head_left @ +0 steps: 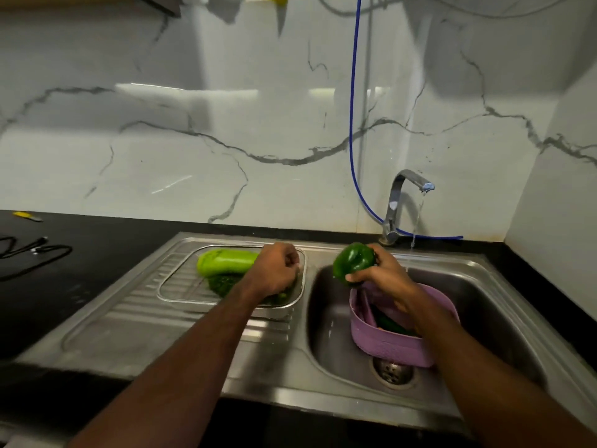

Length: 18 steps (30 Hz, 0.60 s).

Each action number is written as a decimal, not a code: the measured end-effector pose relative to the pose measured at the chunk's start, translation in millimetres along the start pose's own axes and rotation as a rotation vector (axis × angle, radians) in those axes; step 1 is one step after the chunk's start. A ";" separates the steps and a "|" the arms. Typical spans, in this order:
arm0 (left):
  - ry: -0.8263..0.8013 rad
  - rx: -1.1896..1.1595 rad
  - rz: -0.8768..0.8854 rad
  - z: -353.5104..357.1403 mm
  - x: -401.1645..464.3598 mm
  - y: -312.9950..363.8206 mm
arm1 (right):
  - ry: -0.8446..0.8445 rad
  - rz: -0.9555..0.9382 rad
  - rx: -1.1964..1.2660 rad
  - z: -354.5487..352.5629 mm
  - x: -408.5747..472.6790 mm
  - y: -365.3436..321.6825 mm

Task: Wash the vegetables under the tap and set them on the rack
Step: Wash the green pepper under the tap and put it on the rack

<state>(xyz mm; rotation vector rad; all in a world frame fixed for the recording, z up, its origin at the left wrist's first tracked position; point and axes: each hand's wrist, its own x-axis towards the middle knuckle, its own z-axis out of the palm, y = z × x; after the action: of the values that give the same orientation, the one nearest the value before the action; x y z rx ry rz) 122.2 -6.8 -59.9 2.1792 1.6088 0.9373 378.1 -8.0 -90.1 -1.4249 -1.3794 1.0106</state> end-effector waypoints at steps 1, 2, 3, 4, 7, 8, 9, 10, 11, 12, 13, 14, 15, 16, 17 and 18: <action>-0.001 0.007 -0.015 -4.8 -2.7 -9.6 | -0.011 -0.034 -0.032 9.3 -1.1 -8.6; 0.001 0.019 -0.031 -9.6 -5.4 -18.2 | -0.025 -0.061 -0.061 19.8 -2.0 -17.1; 0.004 0.028 -0.050 -13.3 -7.6 -26.2 | -0.043 -0.087 -0.086 30.7 -3.5 -25.4; 0.002 0.034 -0.069 -15.9 -9.7 -32.5 | -0.059 -0.115 -0.100 41.3 -3.9 -31.4; -0.020 0.055 -0.117 -23.7 -16.9 -47.6 | -0.109 -0.190 -0.141 74.9 -6.1 -50.9; -0.025 0.075 -0.123 -26.3 -19.2 -52.4 | -0.123 -0.218 -0.156 86.7 -7.0 -56.6; -0.029 0.090 -0.125 -27.9 -20.3 -55.9 | -0.132 -0.240 -0.182 96.3 -7.8 -60.4; -0.030 0.098 -0.129 -29.3 -21.2 -58.6 | -0.138 -0.272 -0.225 104.6 -7.8 -62.1; -0.029 0.101 -0.136 -31.6 -22.7 -61.8 | -0.142 -0.296 -0.286 112.9 -8.4 -63.3; -0.029 0.103 -0.136 -32.5 -23.3 -62.8 | -0.150 -0.311 -0.350 117.5 -8.9 -63.4; -0.029 0.100 -0.137 -33.8 -24.2 -64.7 | -0.162 -0.315 -0.408 121.8 -9.7 -62.8; -0.027 0.097 -0.134 -35.0 -24.7 -65.6 | -0.179 -0.305 -0.452 123.9 -9.8 -61.3; -0.027 0.095 -0.133 -36.7 -24.8 -66.3 | -0.199 -0.290 -0.488 124.6 -10.0 -60.7; -0.025 0.094 -0.133 -38.4 -25.1 -66.9 | -0.212 -0.272 -0.533 125.4 -8.8 -59.0; -0.020 0.088 -0.140 -40.0 -24.4 -67.5 | -0.231 -0.258 -0.592 125.2 -7.6 -57.8; -0.013 0.080 -0.147 -40.9 -23.2 -68.7 | -0.256 -0.252 -0.643 124.7 -5.7 -56.4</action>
<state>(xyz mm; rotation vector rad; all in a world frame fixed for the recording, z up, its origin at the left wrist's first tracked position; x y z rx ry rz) 40.6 -10.9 -75.8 2.0797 1.8013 0.8284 242.5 -7.4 -70.7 -1.5418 -2.1456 0.6176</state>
